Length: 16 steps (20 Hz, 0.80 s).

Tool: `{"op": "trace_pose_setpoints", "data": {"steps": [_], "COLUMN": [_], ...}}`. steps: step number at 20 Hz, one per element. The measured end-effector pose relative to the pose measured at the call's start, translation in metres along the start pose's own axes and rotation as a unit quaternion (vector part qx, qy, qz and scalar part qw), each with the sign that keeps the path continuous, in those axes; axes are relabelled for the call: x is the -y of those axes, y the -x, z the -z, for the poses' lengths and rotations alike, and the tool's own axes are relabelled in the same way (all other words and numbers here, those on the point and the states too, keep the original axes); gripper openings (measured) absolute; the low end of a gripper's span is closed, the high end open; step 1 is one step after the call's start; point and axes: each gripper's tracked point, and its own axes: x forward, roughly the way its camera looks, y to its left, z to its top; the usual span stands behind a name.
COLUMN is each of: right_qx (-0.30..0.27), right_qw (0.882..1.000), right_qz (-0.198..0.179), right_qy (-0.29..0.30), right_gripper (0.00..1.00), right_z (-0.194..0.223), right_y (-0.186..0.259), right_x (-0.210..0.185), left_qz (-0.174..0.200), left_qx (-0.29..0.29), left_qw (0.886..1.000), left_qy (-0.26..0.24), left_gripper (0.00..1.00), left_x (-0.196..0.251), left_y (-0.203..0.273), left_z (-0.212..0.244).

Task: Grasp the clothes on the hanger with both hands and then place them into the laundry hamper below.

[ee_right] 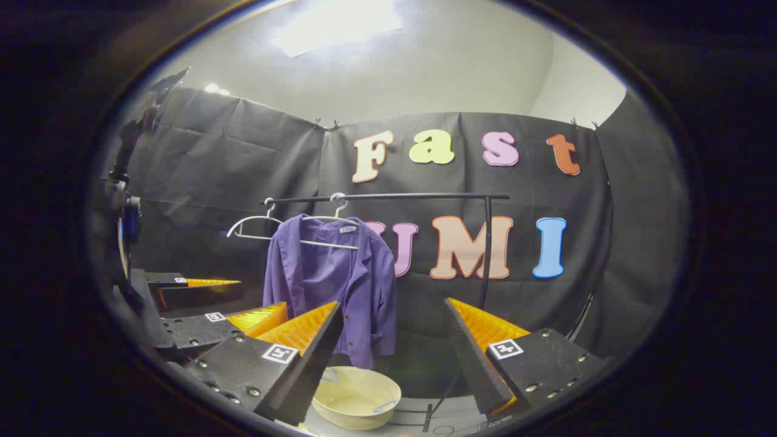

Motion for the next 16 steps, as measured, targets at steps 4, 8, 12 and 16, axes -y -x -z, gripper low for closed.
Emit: {"op": "trace_pose_setpoints", "data": {"steps": [4,8,12,16], "right_qx": [-0.005,-0.01,-0.013,-0.02], "right_qw": [1.0,1.0,1.0,1.0], "right_qz": [0.001,0.0,-0.007,-0.02], "right_qy": [-0.005,-0.007,-0.004,-0.008], "right_gripper": [0.98,0.98,0.98,0.94], "right_z": [0.005,0.01,0.015,0.019], "right_y": [-0.004,-0.009,-0.014,-0.028], "right_x": [0.001,0.003,0.003,-0.001], "left_qz": [-0.003,-0.007,-0.016,-0.047], "left_qx": [-0.004,-0.006,-0.013,-0.026], "left_qw": [1.0,1.0,1.0,0.998], "left_qy": [-0.003,-0.007,-0.011,-0.015], "left_gripper": [0.95,0.95,0.95,0.94], "left_x": [0.0,-0.001,-0.004,-0.02], "left_y": [-0.001,-0.006,-0.01,-0.024], "left_z": [0.001,0.003,0.007,0.014]}}
